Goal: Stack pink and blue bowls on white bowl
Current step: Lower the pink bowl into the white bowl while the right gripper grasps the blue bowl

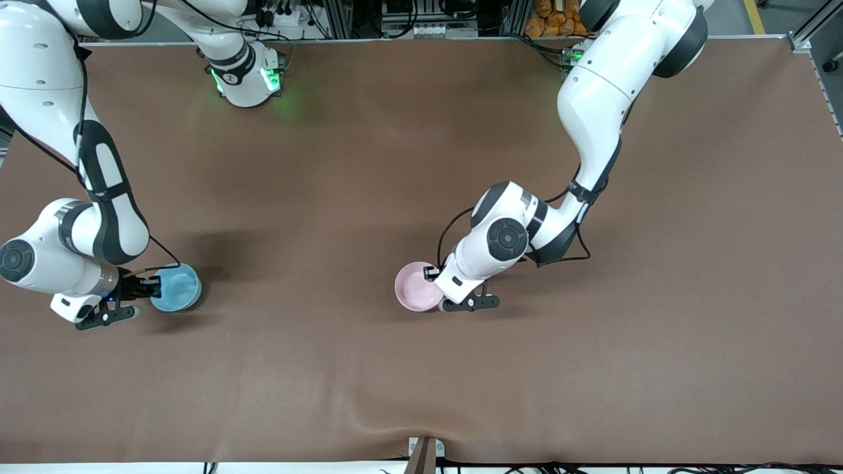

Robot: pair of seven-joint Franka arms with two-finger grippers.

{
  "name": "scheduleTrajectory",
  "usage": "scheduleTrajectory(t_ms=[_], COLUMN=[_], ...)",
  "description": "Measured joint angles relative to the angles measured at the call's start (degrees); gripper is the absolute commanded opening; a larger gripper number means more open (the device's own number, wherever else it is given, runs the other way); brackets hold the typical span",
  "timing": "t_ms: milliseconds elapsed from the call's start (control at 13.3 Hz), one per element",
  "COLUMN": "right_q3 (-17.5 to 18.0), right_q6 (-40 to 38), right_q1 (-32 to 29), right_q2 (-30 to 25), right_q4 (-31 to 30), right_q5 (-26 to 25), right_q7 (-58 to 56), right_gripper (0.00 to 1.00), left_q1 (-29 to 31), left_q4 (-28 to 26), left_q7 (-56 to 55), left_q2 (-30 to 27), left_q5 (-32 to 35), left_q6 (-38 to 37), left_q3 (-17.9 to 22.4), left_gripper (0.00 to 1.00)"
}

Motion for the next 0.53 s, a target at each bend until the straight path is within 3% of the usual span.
scheduleTrajectory(t_ms=[528], right_q3=[3.94], right_q6=[-13.08], right_q1=[0.24], right_q2=[0.01], right_q4=[8.97], right_q5=[3.6], right_q7=[-1.42], right_gripper=[0.0], left_q1=[0.35], left_q4=[2.27], left_q7=[0.0], left_q2=[-2.56], left_q5=[0.04], left_q6=[-2.21], left_q3=[1.67], left_gripper=[1.0])
